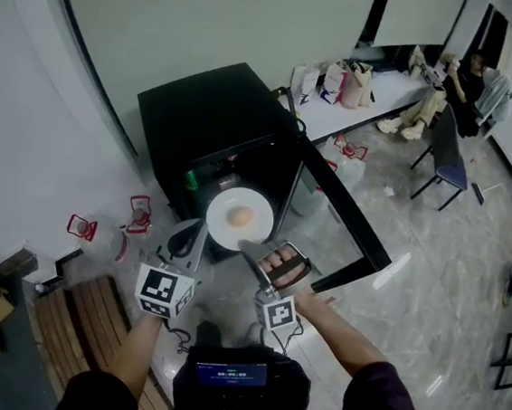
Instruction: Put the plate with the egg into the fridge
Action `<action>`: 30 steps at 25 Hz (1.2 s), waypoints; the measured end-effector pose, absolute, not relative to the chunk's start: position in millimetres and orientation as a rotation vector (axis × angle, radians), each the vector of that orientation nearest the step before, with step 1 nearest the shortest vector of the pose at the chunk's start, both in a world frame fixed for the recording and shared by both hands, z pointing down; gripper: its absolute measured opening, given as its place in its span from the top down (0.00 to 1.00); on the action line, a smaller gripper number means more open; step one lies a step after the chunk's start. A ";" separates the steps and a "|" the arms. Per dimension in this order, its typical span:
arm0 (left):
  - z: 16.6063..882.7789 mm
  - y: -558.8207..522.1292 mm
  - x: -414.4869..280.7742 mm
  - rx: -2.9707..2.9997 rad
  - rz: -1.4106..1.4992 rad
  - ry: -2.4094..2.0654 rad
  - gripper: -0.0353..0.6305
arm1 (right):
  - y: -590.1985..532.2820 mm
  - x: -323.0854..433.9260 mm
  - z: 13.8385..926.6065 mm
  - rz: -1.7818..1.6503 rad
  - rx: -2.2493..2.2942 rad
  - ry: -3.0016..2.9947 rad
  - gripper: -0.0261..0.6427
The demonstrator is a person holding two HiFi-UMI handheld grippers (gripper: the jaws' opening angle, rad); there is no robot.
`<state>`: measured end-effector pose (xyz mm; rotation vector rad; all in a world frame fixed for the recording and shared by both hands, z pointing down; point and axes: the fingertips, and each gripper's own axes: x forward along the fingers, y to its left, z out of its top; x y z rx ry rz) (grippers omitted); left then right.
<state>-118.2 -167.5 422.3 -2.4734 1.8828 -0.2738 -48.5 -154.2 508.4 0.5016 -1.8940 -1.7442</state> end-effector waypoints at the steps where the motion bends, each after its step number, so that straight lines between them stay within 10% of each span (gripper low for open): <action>1: 427.4 -162.8 -116.9 -2.463 -0.266 1.909 0.94 | -151.4 -45.6 511.6 -1.742 0.493 -1.900 0.93; 30: 670.3 -218.0 -203.6 -2.475 -0.257 2.215 0.93 | -363.0 -197.3 763.8 -1.612 0.297 -1.799 0.93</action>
